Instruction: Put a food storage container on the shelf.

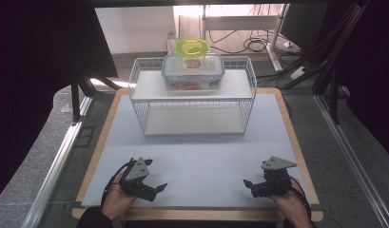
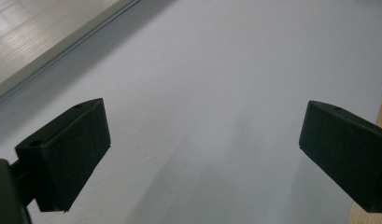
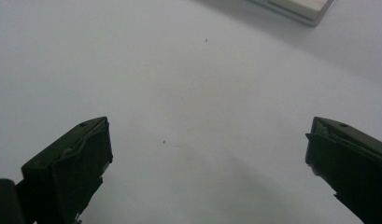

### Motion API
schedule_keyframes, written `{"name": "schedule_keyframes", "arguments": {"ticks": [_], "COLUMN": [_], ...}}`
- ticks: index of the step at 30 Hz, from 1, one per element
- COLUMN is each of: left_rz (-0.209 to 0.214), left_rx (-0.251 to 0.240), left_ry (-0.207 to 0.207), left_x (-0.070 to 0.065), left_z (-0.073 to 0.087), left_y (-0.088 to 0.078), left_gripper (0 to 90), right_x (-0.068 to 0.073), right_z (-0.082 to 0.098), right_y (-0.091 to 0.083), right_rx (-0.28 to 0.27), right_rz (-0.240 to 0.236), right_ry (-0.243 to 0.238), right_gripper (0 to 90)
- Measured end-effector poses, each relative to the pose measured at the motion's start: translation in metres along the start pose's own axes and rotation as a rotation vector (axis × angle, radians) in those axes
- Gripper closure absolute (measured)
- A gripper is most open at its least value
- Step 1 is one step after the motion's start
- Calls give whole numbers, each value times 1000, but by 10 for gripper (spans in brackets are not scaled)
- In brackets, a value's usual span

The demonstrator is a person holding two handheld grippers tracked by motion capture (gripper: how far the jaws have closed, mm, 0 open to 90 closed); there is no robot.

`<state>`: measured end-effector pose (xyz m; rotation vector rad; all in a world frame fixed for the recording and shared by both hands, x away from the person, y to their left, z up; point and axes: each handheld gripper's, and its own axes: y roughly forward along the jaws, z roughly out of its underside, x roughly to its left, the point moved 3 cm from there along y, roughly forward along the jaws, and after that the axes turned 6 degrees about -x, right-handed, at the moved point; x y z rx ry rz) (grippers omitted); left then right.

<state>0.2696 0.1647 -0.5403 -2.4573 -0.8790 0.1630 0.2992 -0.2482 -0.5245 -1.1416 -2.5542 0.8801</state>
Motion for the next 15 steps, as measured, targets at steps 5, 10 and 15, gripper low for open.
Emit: {"name": "schedule_keyframes", "arguments": {"ticks": [5,10,15], "left_rz": [5,9,5], "left_rx": [23,49,47], "left_ry": [-5,-11,-11], "left_x": [1,2,2], "left_z": [2,4,3], "left_y": [2,4,4], "left_gripper": [19,18,18], "right_x": [0,0,-1], "right_z": [7,10,9], "right_y": [3,3,3], "right_rx": [30,46,43], "right_rz": [-10,-12,-16], "right_ry": [11,12,16], "right_gripper": [3,3,3]}}
